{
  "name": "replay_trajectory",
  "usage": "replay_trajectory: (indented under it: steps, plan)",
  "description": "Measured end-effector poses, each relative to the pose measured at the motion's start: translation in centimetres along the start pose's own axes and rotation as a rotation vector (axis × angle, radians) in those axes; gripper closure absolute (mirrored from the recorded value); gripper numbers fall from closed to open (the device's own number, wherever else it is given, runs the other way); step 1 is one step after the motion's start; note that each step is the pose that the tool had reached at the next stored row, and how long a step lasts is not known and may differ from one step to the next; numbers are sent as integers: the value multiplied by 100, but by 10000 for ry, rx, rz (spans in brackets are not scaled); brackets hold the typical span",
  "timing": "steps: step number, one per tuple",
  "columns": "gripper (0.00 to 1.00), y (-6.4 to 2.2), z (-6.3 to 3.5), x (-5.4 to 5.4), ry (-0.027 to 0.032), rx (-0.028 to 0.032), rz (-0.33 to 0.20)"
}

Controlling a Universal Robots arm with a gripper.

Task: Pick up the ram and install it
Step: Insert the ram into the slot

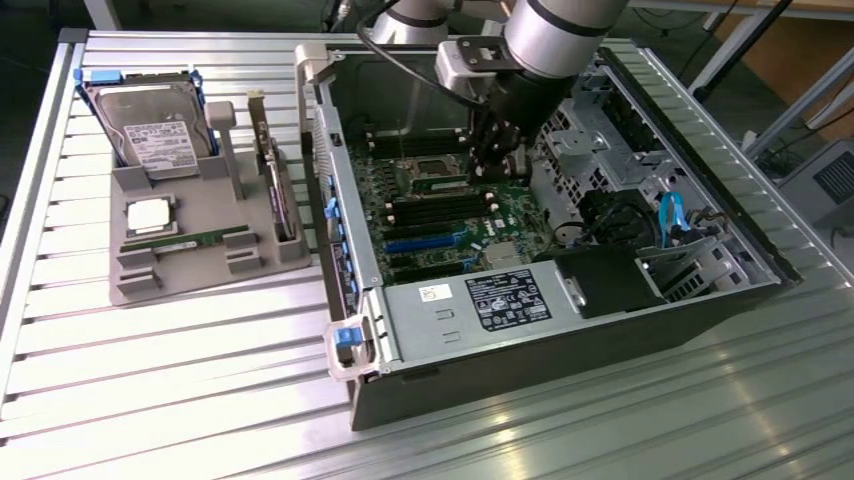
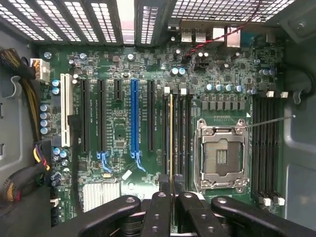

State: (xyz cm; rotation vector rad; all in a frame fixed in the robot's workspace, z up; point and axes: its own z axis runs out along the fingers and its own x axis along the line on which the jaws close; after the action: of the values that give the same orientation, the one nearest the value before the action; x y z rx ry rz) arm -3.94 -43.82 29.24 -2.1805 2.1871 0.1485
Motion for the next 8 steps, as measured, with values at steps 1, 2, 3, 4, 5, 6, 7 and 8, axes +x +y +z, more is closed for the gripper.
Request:
replay_trajectory:
  steps: [1,2,3,4,5,6,7,8]
  plan:
    - [88,1,3,0,114,1,13]
    - [88,0,3,0,498,3,24]
    - [88,-1,8,-4,680,5,30]
    - [88,-1,22,-6,683,5,29]
    - [88,3,49,-23,684,4,31]
    - [88,17,86,-45,684,4,30]
    - [88,18,118,-71,685,5,38]
    - [88,16,160,-87,683,6,40]
